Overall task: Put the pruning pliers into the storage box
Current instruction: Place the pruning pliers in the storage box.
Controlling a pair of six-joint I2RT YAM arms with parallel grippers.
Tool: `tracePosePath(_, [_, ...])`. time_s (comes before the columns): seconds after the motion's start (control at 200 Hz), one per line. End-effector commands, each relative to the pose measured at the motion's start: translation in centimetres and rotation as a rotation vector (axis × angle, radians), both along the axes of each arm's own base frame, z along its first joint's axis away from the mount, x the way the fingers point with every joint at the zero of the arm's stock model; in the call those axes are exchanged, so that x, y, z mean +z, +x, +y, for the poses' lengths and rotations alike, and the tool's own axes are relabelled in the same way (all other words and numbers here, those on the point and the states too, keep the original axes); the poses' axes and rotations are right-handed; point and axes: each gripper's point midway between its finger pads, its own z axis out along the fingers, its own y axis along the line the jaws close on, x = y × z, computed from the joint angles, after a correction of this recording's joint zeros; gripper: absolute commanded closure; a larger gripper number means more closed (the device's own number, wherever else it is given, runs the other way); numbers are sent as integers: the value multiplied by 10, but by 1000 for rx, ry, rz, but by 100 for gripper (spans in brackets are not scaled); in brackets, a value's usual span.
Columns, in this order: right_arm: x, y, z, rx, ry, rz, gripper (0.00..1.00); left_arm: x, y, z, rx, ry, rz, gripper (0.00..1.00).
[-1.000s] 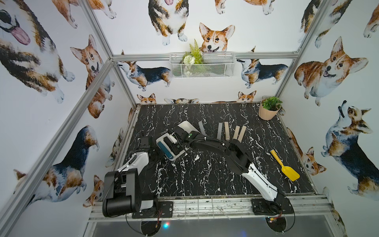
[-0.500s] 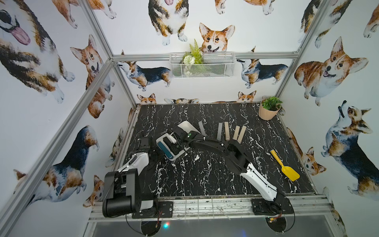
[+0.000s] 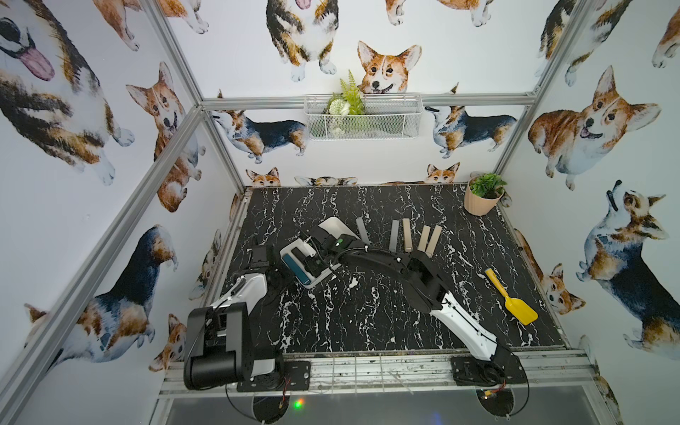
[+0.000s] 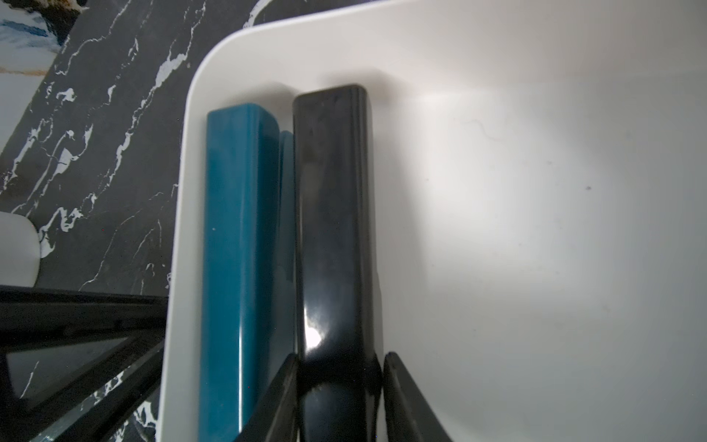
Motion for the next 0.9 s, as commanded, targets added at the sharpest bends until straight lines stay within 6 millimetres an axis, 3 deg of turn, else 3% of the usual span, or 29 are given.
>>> tracePosePath(0.0, [4, -1, 2, 10, 6, -6, 59, 2, 3, 0, 4, 0, -14, 66])
tracePosePath(0.435, [45, 5, 0, 10, 89, -12, 49, 0, 2, 0, 3, -4, -11, 66])
tracePosePath(0.516, [46, 15, -8, -17, 87, -23, 55, 0, 2, -1, 1, -7, -12, 66])
tracePosePath(0.626, [40, 31, -19, -62, 90, -10, 75, 1, 2, -1, 1, -6, -12, 66])
tracePosePath(0.786, [26, 51, -30, -104, 83, 12, 81, 1, 2, 0, 3, -3, -15, 66])
tracePosePath(0.896, [17, 54, -31, -105, 54, 6, 84, 1, 3, -1, 0, -10, -14, 66])
